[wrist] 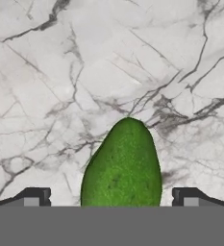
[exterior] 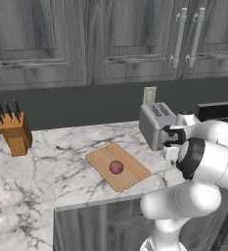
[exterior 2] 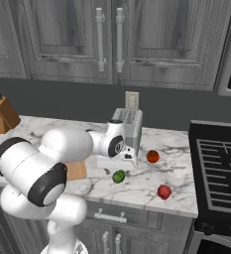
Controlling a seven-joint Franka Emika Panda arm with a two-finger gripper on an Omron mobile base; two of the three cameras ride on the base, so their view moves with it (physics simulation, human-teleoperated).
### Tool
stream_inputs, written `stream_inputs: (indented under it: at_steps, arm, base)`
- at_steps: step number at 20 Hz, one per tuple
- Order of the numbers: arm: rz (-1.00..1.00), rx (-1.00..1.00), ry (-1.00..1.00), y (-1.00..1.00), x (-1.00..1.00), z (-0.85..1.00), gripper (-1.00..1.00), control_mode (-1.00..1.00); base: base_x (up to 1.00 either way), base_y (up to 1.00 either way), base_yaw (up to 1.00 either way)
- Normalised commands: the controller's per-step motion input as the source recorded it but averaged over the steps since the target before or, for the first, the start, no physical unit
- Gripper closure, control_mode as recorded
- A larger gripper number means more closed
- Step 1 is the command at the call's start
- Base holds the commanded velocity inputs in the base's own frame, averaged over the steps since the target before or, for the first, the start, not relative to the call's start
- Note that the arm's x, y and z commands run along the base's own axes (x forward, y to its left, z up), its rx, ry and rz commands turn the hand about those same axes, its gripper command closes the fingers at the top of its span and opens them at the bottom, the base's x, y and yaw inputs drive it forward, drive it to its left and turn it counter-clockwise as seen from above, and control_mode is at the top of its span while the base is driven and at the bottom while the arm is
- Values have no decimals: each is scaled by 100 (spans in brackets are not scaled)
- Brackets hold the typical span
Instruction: Place the avocado, onion, tomato, and bell pepper on the cutting board.
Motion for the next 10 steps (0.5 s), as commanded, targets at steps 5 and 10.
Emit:
stream_inputs:
  at_steps: [5, 10]
  arm:
    - [-3, 0, 0, -9, 0, -23, -100, -100]
    - [-4, 0, 1, -3, 0, -27, -100, -100]
  base:
    - [0, 0, 0]
    - [0, 0, 0]
